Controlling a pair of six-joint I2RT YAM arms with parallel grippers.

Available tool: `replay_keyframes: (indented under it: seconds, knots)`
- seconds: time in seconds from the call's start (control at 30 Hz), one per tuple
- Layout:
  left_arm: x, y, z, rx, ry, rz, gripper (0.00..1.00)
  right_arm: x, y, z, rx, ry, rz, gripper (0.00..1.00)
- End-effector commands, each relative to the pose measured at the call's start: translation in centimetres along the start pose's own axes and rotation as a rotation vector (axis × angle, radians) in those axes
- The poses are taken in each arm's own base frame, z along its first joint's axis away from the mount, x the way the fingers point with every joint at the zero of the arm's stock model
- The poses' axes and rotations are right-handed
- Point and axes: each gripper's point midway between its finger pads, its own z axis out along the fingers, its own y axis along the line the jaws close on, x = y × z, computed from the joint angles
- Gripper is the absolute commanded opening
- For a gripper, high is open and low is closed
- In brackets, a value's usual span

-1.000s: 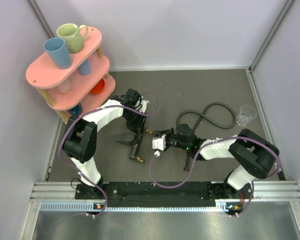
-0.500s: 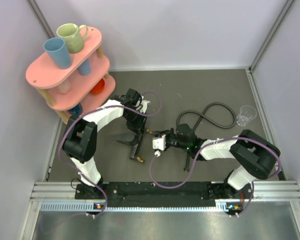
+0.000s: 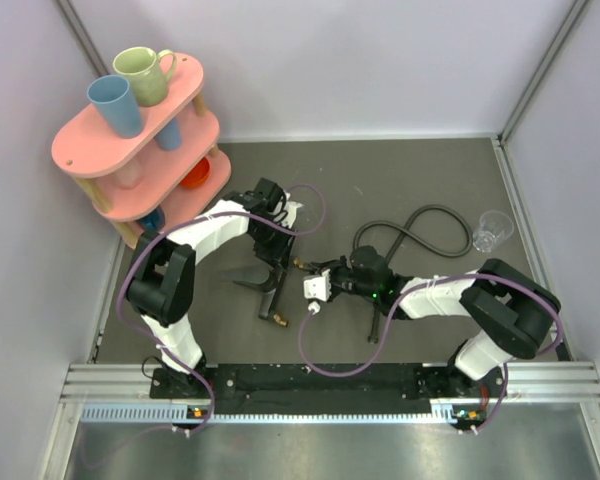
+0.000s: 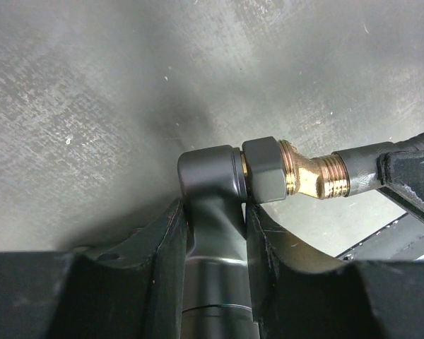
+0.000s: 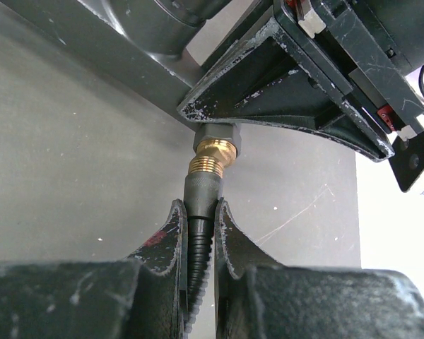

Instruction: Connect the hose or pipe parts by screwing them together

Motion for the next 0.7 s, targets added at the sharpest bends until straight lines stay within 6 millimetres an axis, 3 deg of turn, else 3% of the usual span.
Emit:
replay_keyframes:
  seconds: [0.0,0.17,0.47,0.67]
  knots:
    - [-1.1,-6.7,-2.4,0.268,-0.054,0.094,0.0,-2.9,-4.1,1.0,0.101,-0.1,-0.073,0.0]
    - [-1.1,-7.0,-2.3,0.287,-0.044,0.092,0.0,-3.2,-4.4,1.5,0.104,-0.11,-0.044,0.0]
    - [-1.5,-8.2,-3.7,0.33,-0.115,0.106,0.0,-4.4,-4.8,1.0,0.159,-0.207,0.219,0.0]
    - [-1.3,-8.7,-3.8,0.36,-0.145,0.111,0.0,-3.8,-3.9,1.0,0.149,-0.229,0.398,0.0]
